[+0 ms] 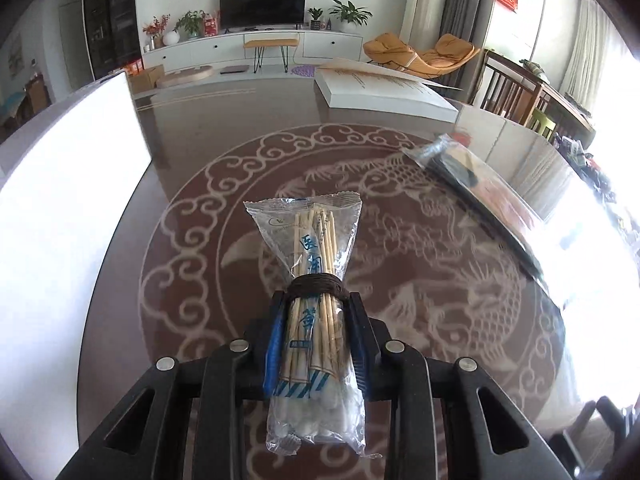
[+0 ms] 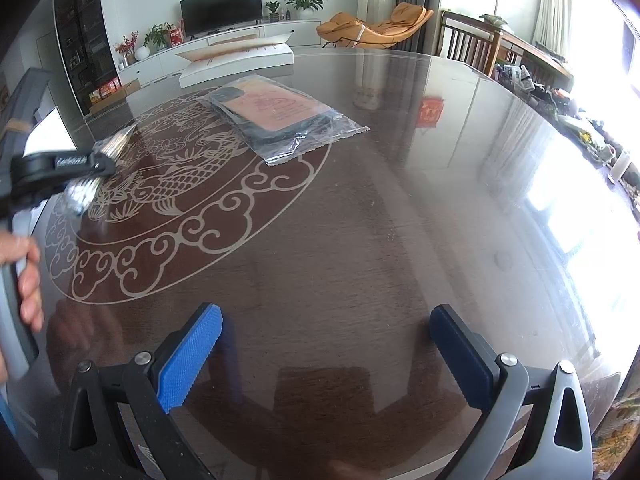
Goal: Organize objects
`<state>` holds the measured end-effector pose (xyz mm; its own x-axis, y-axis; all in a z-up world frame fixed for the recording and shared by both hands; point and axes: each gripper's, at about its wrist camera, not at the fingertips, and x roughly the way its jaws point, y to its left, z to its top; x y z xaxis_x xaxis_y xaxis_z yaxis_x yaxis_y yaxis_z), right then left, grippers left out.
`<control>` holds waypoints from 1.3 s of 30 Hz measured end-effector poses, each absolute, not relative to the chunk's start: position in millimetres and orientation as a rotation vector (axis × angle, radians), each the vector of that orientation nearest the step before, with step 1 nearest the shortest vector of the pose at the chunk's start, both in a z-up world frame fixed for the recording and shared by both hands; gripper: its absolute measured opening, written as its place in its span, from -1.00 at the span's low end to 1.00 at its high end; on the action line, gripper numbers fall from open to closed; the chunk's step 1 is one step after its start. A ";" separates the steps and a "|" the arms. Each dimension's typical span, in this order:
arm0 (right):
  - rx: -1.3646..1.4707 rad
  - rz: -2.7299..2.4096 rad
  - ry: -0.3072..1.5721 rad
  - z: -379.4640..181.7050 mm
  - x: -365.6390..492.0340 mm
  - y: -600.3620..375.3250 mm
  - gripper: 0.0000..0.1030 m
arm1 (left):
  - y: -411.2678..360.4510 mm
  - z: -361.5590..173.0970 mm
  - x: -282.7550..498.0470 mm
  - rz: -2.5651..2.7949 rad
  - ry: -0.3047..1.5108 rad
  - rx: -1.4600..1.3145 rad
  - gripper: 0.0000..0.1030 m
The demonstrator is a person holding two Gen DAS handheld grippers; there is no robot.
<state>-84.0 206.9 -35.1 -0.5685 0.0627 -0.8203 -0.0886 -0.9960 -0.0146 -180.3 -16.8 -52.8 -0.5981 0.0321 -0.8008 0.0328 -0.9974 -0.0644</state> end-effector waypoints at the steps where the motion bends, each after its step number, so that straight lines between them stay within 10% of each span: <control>1: -1.415 2.710 0.044 -35.0 -84.2 206.8 1.00 | -15.9 -52.6 -162.6 -2.808 0.084 1.410 -0.43; 3: -1.415 2.711 0.044 -35.4 -85.0 205.7 1.00 | -11.5 -53.3 -136.8 -2.807 -0.007 1.409 -0.35; 7: -1.415 2.711 0.044 -35.5 -85.1 205.6 1.00 | -13.2 -55.8 -121.5 -2.778 -0.142 1.398 0.79; 10: -1.415 2.711 0.044 -35.5 -85.0 205.7 1.00 | -22.3 -58.8 -125.0 -2.761 -0.062 1.433 1.00; 39: -1.415 2.711 0.044 -35.8 -85.3 205.4 1.00 | -23.2 -64.6 -133.6 -2.767 0.006 1.453 1.00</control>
